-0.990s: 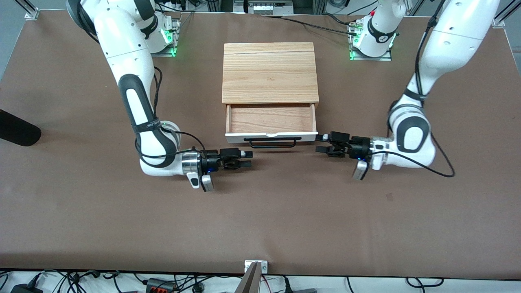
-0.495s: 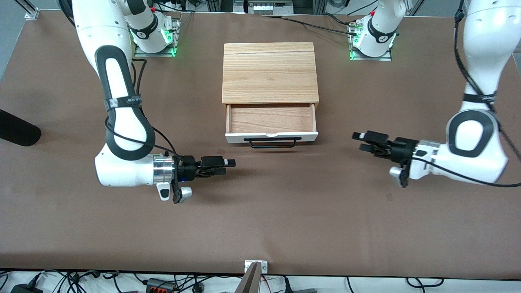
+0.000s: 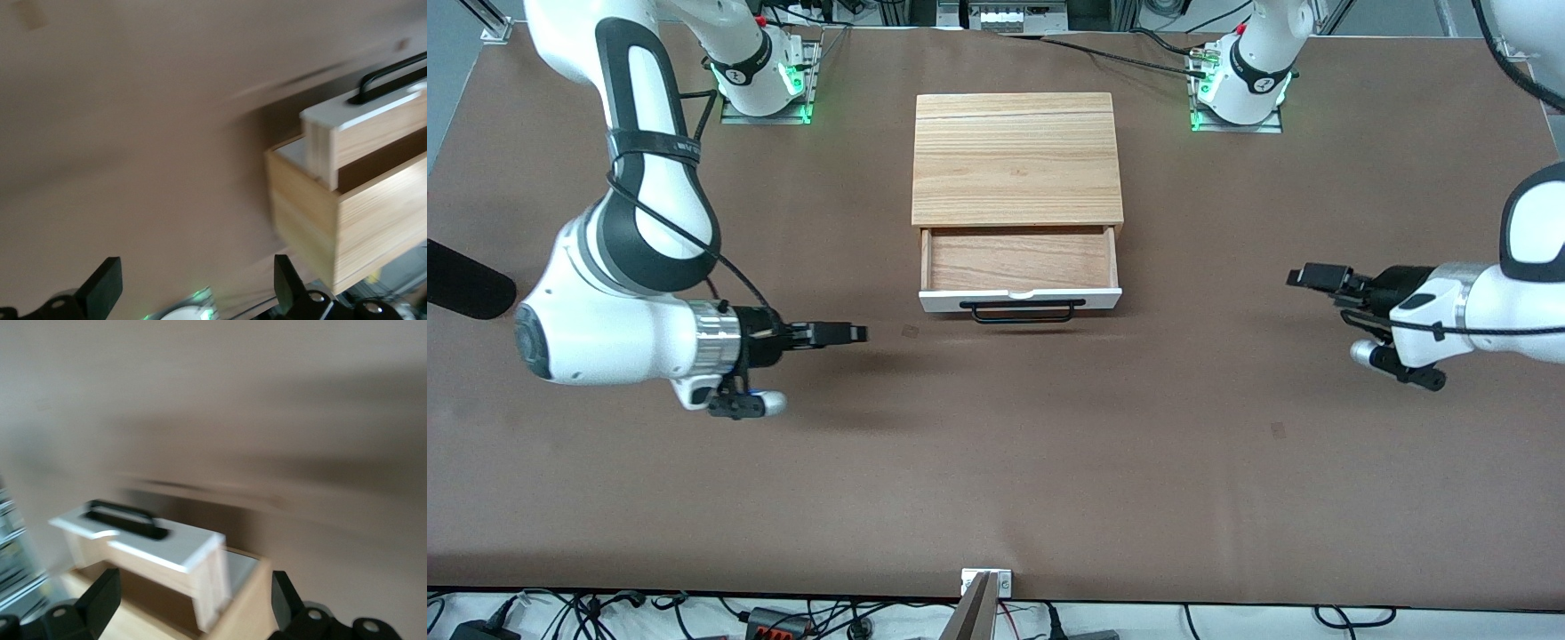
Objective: Pull top drawer with both arms simultaneously
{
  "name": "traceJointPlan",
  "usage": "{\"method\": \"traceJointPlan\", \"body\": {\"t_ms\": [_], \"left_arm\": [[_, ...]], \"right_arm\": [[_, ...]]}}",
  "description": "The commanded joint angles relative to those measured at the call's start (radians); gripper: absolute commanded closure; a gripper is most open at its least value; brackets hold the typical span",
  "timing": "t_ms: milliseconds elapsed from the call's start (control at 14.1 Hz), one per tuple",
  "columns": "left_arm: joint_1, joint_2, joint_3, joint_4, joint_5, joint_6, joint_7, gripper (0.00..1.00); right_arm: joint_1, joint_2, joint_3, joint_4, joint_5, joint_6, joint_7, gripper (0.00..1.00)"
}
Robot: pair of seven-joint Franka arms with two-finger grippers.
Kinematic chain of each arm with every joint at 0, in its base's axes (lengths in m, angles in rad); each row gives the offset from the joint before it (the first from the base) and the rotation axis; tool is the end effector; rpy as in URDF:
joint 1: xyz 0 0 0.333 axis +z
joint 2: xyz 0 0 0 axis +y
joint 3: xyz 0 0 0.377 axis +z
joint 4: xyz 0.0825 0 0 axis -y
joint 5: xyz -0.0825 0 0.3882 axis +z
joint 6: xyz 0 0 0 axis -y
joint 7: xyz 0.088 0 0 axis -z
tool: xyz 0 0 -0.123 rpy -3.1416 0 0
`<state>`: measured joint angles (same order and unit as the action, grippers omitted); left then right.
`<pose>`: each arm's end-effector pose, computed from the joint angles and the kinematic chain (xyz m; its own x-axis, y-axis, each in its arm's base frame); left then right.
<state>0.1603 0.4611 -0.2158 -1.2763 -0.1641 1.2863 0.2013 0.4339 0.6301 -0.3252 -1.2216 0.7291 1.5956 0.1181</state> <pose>0.6618 -0.0286 0.5113 0.8816 -0.3073 -0.3582 -0.1869 -0.9242 0.3330 0.7160 0.2273 0.4503 0.9589 -0.0003 -0.2839 -0.1372 -0.8760 -0.4624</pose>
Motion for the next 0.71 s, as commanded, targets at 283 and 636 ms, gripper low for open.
{"method": "traceJointPlan", "body": {"t_ms": [283, 636], "left_arm": [[-0.174, -0.258, 0.03, -0.067, 0.314, -0.003, -0.32, 0.0], [-0.113, -0.504, 0.062, -0.391, 0.229, 0.292, -0.362, 0.0]], "right_arm": [[0.011, -0.119, -0.041, 0.014, -0.434, -0.037, 0.206, 0.0], [-0.046, -0.222, -0.037, 0.002, -0.608, -0.028, 0.106, 0.0]]}}
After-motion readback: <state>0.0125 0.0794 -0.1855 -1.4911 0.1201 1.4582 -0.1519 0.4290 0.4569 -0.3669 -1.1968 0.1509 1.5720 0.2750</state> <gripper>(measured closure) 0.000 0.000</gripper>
